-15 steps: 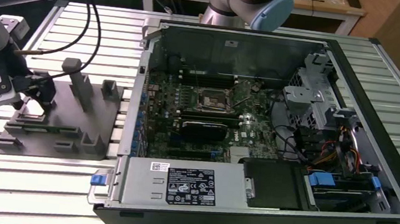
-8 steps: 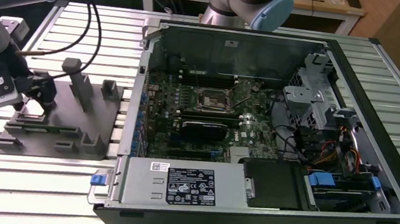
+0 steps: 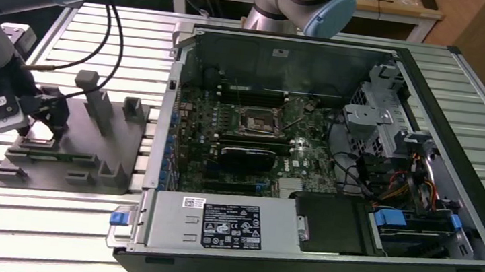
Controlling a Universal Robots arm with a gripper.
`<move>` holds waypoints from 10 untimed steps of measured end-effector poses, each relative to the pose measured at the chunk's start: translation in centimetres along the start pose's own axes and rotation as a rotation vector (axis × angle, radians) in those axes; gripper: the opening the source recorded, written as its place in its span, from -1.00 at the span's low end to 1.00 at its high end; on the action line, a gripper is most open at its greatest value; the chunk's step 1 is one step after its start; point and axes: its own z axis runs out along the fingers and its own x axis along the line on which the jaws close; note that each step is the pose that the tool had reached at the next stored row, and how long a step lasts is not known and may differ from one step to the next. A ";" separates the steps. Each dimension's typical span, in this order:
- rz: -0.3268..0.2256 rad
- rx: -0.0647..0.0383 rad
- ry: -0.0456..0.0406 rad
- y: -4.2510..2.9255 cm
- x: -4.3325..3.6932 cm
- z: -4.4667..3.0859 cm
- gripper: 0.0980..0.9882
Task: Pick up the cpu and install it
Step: 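Pick up the cpu and move it towards the insertion slot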
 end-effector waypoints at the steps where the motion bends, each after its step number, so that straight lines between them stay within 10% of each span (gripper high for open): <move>1: -0.001 -0.002 0.0000 0.00 0.00 0.03 0.27; 10: -0.005 -0.005 0.0003 0.00 0.00 0.05 0.27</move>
